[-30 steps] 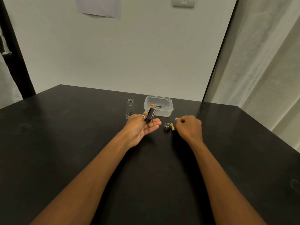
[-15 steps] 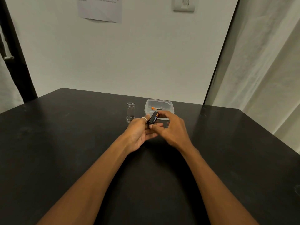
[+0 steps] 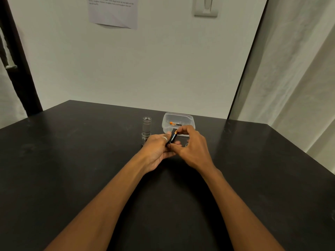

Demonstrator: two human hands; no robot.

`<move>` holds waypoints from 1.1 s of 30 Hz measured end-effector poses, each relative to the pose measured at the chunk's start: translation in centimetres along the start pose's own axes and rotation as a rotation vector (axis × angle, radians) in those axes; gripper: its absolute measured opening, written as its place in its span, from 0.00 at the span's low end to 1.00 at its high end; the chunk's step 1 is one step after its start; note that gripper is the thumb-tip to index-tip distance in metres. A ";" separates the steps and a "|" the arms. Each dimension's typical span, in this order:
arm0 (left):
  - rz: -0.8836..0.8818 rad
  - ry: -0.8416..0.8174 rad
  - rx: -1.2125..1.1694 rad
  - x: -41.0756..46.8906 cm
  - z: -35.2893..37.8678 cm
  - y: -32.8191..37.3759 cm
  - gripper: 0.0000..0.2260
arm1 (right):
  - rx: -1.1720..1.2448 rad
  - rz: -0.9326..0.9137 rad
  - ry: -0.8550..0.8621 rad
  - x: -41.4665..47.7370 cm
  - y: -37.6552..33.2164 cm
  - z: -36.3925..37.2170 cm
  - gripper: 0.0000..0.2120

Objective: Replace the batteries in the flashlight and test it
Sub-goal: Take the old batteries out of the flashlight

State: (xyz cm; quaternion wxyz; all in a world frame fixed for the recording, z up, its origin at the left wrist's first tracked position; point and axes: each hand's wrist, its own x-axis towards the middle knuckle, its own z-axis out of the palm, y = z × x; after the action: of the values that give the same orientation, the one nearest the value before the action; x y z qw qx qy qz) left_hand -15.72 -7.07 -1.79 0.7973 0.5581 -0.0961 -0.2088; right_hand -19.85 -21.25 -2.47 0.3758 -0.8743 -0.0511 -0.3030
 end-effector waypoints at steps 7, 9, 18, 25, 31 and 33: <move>0.009 0.024 -0.008 0.0 0.1 0.0 0.15 | -0.034 -0.018 0.040 0.0 0.0 0.5 0.22; 0.007 0.030 -0.012 0.1 0.1 -0.1 0.16 | -0.033 -0.034 0.041 0.0 -0.2 0.6 0.23; 0.029 0.010 0.025 -0.1 0.2 -0.1 0.14 | 0.279 0.073 0.113 0.2 -1.0 0.2 0.13; -0.003 0.030 -0.003 -0.4 0.4 0.2 0.15 | 0.517 0.265 0.301 1.0 -0.7 -0.9 0.08; -0.042 0.067 -0.021 -0.4 0.6 0.6 0.14 | 0.358 0.503 0.441 0.9 2.4 -3.2 0.06; -0.040 0.078 -0.021 -0.3 0.6 0.6 0.13 | 0.166 0.549 0.395 0.8 3.5 -3.6 0.05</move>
State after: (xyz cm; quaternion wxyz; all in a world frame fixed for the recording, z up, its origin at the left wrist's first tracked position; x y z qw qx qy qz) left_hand -16.10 -7.25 -1.02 0.8020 0.5591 -0.0513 -0.2038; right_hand -19.90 -26.31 -2.29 0.5159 -0.7463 0.2352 -0.3486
